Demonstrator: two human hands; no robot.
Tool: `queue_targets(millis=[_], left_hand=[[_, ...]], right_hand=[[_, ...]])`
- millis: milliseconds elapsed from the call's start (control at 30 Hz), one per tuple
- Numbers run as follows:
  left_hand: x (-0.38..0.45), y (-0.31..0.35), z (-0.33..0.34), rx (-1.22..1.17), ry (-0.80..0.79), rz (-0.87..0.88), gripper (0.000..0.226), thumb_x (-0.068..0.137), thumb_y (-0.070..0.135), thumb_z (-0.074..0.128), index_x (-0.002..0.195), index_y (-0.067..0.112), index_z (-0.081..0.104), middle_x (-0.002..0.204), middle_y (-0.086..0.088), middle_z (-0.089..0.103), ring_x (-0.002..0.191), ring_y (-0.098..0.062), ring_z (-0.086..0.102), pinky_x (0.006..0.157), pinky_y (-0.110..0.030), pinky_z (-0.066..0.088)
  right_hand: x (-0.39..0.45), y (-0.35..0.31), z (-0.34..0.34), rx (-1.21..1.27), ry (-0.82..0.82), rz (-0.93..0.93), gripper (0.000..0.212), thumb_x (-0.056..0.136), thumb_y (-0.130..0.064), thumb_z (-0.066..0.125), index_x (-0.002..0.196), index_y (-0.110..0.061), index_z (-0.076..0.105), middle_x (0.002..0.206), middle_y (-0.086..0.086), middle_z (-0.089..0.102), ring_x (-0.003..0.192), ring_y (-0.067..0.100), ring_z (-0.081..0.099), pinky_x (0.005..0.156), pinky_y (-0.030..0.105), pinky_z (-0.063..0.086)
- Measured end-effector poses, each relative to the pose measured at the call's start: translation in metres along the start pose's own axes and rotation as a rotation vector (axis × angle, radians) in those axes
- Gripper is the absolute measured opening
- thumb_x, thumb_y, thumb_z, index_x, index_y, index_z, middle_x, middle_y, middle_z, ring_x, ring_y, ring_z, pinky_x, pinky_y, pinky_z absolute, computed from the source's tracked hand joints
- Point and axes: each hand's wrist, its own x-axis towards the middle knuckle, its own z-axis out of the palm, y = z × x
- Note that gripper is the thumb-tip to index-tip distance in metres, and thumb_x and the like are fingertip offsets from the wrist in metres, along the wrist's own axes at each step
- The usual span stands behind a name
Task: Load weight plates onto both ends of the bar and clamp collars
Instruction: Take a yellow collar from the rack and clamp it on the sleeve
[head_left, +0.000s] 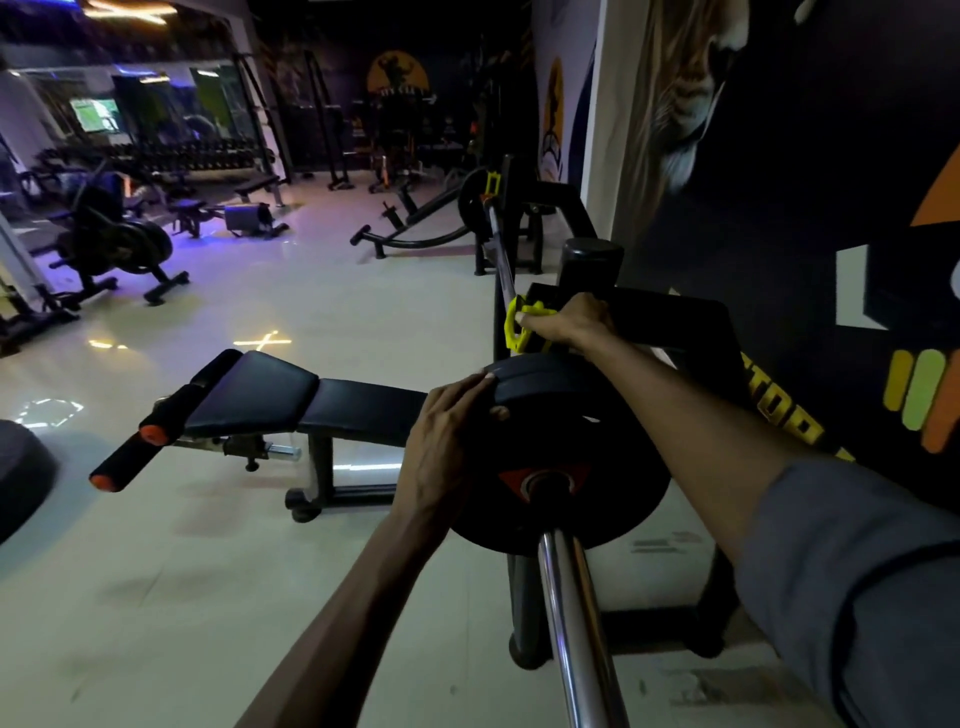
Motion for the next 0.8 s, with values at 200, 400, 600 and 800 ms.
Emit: queue_targets(millis=[200, 400, 600, 800], left_hand=[[-0.001, 0.004, -0.002, -0.032, -0.028, -0.02, 0.048, 0.101, 0.027, 0.067, 0.145, 0.011, 0.06, 0.146, -0.008, 0.062, 0.134, -0.025, 0.054, 0.109, -0.023, 0.038], [0.0, 0.0, 0.001, -0.061, -0.012, -0.028, 0.048, 0.1, 0.029, 0.067, 0.145, 0.013, 0.061, 0.146, -0.006, 0.062, 0.134, -0.024, 0.053, 0.11, -0.029, 0.043], [0.0, -0.002, -0.001, -0.067, -0.022, -0.041, 0.048, 0.101, 0.033, 0.065, 0.146, 0.015, 0.06, 0.146, -0.005, 0.062, 0.136, -0.022, 0.052, 0.11, -0.025, 0.039], [-0.001, 0.0, -0.01, -0.087, -0.067, -0.056, 0.048, 0.103, 0.034, 0.062, 0.146, 0.015, 0.059, 0.146, -0.006, 0.061, 0.136, -0.023, 0.052, 0.11, -0.03, 0.039]], right_hand=[[0.008, -0.015, 0.009, 0.025, -0.004, 0.05, 0.059, 0.07, -0.04, 0.092, 0.108, -0.003, 0.066, 0.128, 0.015, 0.063, 0.103, 0.03, 0.071, 0.084, 0.043, 0.064], [0.007, -0.021, 0.007, 0.109, 0.02, 0.046, 0.047, 0.068, -0.041, 0.086, 0.093, -0.005, 0.069, 0.104, 0.015, 0.075, 0.073, 0.026, 0.076, 0.06, 0.038, 0.065], [-0.002, -0.027, -0.008, 0.425, -0.028, -0.09, 0.045, 0.078, -0.037, 0.086, 0.107, -0.007, 0.069, 0.113, 0.012, 0.074, 0.095, 0.024, 0.075, 0.073, 0.042, 0.066], [-0.068, -0.01, -0.045, 0.633, -0.069, -0.214, 0.04, 0.072, -0.041, 0.09, 0.09, -0.007, 0.08, 0.086, 0.009, 0.08, 0.082, 0.024, 0.079, 0.075, 0.043, 0.066]])
